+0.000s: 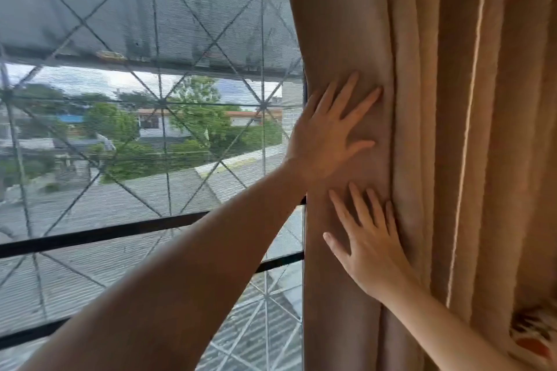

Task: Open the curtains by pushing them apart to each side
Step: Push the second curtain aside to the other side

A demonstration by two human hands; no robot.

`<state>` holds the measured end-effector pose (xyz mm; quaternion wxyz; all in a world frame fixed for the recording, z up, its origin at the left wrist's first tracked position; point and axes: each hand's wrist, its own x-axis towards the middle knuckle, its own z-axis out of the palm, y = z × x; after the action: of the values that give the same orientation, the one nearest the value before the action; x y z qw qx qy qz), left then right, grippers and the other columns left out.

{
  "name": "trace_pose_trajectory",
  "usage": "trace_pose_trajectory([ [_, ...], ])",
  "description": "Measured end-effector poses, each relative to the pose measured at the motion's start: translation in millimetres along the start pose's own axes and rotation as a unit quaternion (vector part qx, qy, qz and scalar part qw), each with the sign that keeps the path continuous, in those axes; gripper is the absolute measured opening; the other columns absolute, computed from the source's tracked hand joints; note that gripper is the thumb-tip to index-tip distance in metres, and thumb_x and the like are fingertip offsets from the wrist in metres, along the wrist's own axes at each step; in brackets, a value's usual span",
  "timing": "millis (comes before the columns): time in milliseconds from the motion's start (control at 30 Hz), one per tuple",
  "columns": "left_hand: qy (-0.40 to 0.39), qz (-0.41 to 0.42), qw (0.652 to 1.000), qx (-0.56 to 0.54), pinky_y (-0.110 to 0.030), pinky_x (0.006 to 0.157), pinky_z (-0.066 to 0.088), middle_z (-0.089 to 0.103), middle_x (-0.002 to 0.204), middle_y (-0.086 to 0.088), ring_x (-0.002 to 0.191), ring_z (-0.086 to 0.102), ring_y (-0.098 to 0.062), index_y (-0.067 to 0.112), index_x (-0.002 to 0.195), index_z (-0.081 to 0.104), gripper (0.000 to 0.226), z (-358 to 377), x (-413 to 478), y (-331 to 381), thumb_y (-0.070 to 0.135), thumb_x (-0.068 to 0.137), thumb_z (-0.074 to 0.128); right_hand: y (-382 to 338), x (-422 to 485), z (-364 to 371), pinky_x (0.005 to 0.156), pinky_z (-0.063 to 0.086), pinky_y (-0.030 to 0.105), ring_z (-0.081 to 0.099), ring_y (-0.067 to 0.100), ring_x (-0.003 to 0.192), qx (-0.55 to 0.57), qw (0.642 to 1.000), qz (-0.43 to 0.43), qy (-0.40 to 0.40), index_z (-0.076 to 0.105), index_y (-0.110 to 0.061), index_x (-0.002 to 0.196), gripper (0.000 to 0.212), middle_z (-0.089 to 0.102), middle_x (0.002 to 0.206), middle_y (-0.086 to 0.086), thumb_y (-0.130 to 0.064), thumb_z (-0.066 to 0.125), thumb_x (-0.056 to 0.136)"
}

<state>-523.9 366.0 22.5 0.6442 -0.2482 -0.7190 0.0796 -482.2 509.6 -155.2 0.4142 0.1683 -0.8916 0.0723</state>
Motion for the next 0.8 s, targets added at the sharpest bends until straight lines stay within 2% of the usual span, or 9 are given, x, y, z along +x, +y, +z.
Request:
trace_pose_trajectory([
  [233, -0.019, -0.006, 1.000, 0.013, -0.053, 0.133, 0.032, 0.032, 0.180, -0.015, 0.163, 0.038, -0.039, 0.030, 0.173, 0.037, 0.085, 27, 20, 25, 0.077, 0.103, 0.047, 48, 7, 4, 0.130, 0.005, 0.052, 0.009, 0.034, 0.161, 0.013, 1.000, -0.013, -0.009, 0.009, -0.036, 0.170, 0.075, 0.012, 0.178, 0.007, -0.066, 0.032, 0.105],
  [500, -0.033, 0.007, 0.999, 0.029, -0.053, 0.136, 0.023, 0.025, 0.183, -0.015, 0.167, 0.030, -0.038, 0.030, 0.176, 0.027, 0.089, 66, 42, 43, 0.079, 0.104, 0.042, 91, 20, 20, 0.129, -0.001, 0.051, -0.001, 0.029, 0.163, 0.000, 1.000, -0.011, -0.008, 0.000, -0.038, 0.169, 0.075, 0.003, 0.179, 0.002, -0.068, 0.027, 0.105],
  [600, -0.031, 0.009, 0.999, 0.024, -0.053, 0.138, 0.019, 0.024, 0.183, -0.015, 0.168, 0.028, -0.037, 0.029, 0.177, 0.025, 0.090, 83, 52, 51, 0.079, 0.104, 0.043, 107, 29, 27, 0.127, -0.001, 0.053, 0.004, 0.030, 0.163, -0.012, 1.000, -0.005, -0.009, 0.003, -0.038, 0.169, 0.075, 0.006, 0.178, 0.002, -0.069, 0.023, 0.104],
  [700, -0.031, 0.005, 0.999, 0.023, -0.054, 0.139, 0.018, 0.024, 0.183, -0.015, 0.169, 0.026, -0.037, 0.028, 0.177, 0.024, 0.091, 101, 61, 61, 0.079, 0.104, 0.044, 123, 36, 32, 0.127, -0.004, 0.053, 0.002, 0.029, 0.163, -0.012, 1.000, 0.003, -0.006, 0.005, -0.039, 0.169, 0.075, 0.007, 0.178, 0.001, -0.070, 0.019, 0.103],
  [800, -0.027, 0.007, 1.000, 0.013, -0.054, 0.140, 0.018, 0.024, 0.183, -0.016, 0.169, 0.026, -0.037, 0.027, 0.177, 0.025, 0.091, 118, 68, 71, 0.078, 0.104, 0.047, 137, 40, 38, 0.127, -0.004, 0.054, 0.001, 0.030, 0.163, -0.006, 1.000, 0.006, 0.010, 0.008, -0.038, 0.169, 0.073, 0.007, 0.178, 0.001, -0.067, 0.022, 0.104],
])
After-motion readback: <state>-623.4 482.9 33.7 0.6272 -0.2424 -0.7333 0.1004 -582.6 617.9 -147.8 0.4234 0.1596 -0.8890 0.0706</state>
